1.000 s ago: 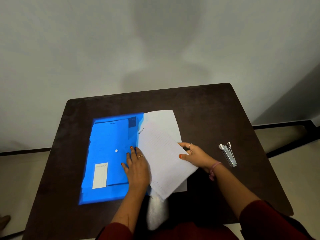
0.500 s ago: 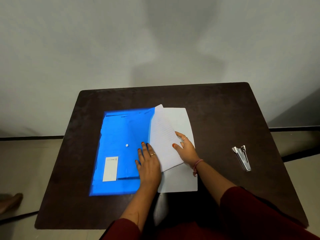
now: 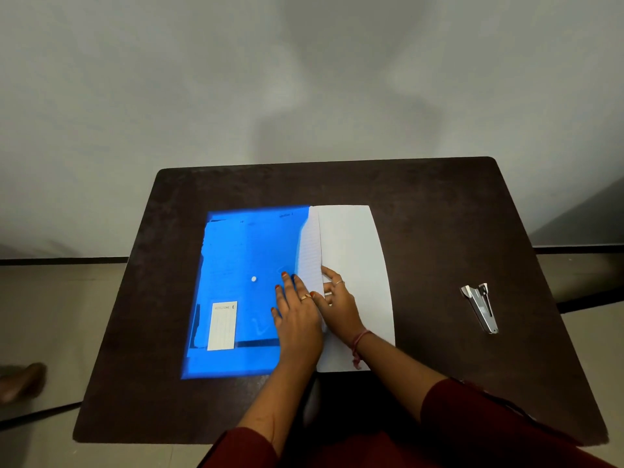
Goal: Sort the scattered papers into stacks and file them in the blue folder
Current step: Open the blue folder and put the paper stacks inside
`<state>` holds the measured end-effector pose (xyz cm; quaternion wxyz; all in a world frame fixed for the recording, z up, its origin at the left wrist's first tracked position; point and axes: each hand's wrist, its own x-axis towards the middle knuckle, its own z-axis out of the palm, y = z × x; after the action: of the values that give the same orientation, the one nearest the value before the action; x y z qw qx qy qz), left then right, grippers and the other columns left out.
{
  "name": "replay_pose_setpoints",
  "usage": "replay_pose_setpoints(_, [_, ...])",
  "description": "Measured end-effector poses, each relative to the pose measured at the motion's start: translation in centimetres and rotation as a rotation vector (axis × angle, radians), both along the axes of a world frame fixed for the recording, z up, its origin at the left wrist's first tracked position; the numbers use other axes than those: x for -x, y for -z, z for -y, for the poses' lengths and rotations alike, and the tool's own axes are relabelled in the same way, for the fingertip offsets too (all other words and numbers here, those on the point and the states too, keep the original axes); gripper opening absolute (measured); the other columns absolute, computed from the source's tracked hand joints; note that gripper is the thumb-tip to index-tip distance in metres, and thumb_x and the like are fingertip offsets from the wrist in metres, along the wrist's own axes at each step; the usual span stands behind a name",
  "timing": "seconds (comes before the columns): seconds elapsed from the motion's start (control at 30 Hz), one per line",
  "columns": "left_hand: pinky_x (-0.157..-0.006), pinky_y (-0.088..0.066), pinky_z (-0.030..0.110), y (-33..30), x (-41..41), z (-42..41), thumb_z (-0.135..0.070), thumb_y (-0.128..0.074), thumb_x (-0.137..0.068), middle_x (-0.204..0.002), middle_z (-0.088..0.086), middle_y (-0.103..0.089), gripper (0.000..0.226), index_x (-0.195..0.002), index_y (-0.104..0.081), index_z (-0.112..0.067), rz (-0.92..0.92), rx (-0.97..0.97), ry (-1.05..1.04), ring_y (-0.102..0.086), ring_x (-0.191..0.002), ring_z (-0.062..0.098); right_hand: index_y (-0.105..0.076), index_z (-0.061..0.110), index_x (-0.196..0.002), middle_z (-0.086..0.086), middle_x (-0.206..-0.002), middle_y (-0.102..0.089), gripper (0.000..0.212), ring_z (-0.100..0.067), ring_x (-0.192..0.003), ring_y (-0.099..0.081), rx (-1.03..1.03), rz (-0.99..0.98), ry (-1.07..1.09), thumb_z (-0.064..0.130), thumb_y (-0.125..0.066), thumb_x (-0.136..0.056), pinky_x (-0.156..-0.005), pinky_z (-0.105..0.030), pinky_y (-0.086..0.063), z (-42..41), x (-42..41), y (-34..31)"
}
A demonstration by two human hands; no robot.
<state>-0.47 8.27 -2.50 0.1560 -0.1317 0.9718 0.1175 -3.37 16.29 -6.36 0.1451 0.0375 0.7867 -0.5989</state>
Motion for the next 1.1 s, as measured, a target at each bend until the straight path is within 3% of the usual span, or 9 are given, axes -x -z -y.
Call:
replay_pose_setpoints(0.13, [-0.107,-0.034,0.053,0.0,-0.2,-0.1,-0.011,-0.058,-0.093,-0.157,0.019,-0.015,0.070,-0.149,-0.018,0.000,-0.087,-0.016,-0.013,-0.025,-0.142,0.039,-0.039,0.014,-0.138,0.003,-0.094,-0.061,0.048,-0.009,-0.079,-0.060,-0.039,0.015,-0.027,0.018,-0.057,-0.094,-0.073,-0.015,-0.051,0.6,0.6,-0.1])
replay_pose_setpoints(0.23, [-0.092,-0.048,0.052,0.3,-0.2,-0.1,-0.003,-0.071,-0.079,-0.146,0.023,-0.040,0.069,-0.140,-0.040,0.004,-0.149,0.005,-0.001,-0.047,-0.127,0.041,-0.042,0.011,-0.138,0.007,-0.077,-0.055,0.043,-0.005,-0.067,-0.052,-0.073,0.060,-0.081,0.012,-0.052,-0.096,-0.070,-0.018,-0.046,1.1,1.3,0.3])
replay_pose_setpoints(0.33, [-0.075,-0.056,0.049,0.0,0.0,0.0,-0.001,-0.084,-0.059,-0.128,0.024,-0.058,0.073,-0.126,-0.056,0.005,-0.123,0.030,0.024,-0.062,-0.109,0.041,-0.045,0.017,-0.134,0.005,-0.095,-0.059,0.033,-0.001,-0.080,-0.056,-0.026,0.103,-0.155,0.015,-0.042,-0.101,-0.072,-0.005,-0.043,2.1,1.7,-0.3])
replay_pose_setpoints(0.43, [-0.077,-0.055,0.050,-0.2,-0.1,0.1,0.005,-0.086,-0.052,-0.126,0.025,-0.058,0.081,-0.127,-0.055,0.007,-0.124,0.008,0.031,-0.062,-0.108,0.042,-0.040,0.015,-0.140,0.008,-0.123,-0.050,0.037,-0.004,-0.111,-0.049,-0.025,0.108,-0.222,0.018,-0.034,-0.104,-0.078,0.008,-0.033,3.1,2.2,-0.7])
replay_pose_setpoints(0.6, [-0.078,-0.055,0.048,0.0,-0.2,0.5,0.014,-0.079,-0.052,-0.124,0.026,-0.059,0.077,-0.125,-0.054,0.009,-0.138,-0.031,0.037,-0.063,-0.105,0.042,-0.046,-0.002,-0.131,-0.015,-0.130,-0.054,0.033,-0.019,-0.117,-0.051,-0.075,0.117,-0.340,0.012,-0.041,-0.101,-0.087,-0.001,-0.032,3.4,2.7,0.1])
replay_pose_setpoints(0.7, [-0.089,-0.051,0.048,0.0,-0.1,0.6,0.016,-0.072,-0.061,-0.132,0.028,-0.051,0.078,-0.133,-0.044,0.008,-0.144,-0.084,0.019,-0.056,-0.115,0.045,-0.047,-0.011,-0.122,-0.028,-0.124,-0.053,0.030,-0.032,-0.108,-0.053,-0.122,0.083,-0.342,0.009,-0.043,-0.100,-0.078,0.000,-0.035,3.5,3.0,1.1])
replay_pose_setpoints(0.77, [-0.112,-0.031,0.044,-0.4,-0.2,0.6,0.012,-0.055,-0.082,-0.153,0.024,-0.023,0.075,-0.147,-0.019,0.004,-0.133,-0.136,0.026,-0.029,-0.139,0.041,-0.044,-0.016,-0.120,-0.032,-0.125,-0.049,0.029,-0.042,-0.115,-0.049,-0.190,0.065,-0.337,0.004,-0.041,-0.100,-0.072,0.001,-0.034,3.8,3.3,1.6])
replay_pose_setpoints(0.87, [-0.119,-0.010,0.036,-0.2,-0.2,0.7,0.008,-0.037,-0.093,-0.160,0.011,0.003,0.072,-0.151,0.004,-0.003,-0.120,-0.118,0.008,-0.002,-0.147,0.029,-0.047,-0.019,-0.116,-0.034,-0.119,-0.052,0.029,-0.045,-0.111,-0.049,-0.148,0.118,-0.342,0.004,-0.040,-0.100,-0.067,0.001,-0.033,4.1,3.5,1.3])
replay_pose_setpoints(1.1, [-0.119,-0.005,0.034,-0.3,-0.2,0.6,0.009,-0.036,-0.094,-0.160,0.010,0.005,0.072,-0.150,0.005,-0.003,-0.153,-0.118,-0.025,0.000,-0.147,0.027,-0.044,-0.001,-0.108,-0.010,-0.099,-0.053,0.010,-0.013,-0.088,-0.049,-0.134,0.192,-0.448,0.004,-0.038,-0.101,-0.076,-0.001,-0.040,3.8,3.4,0.4])
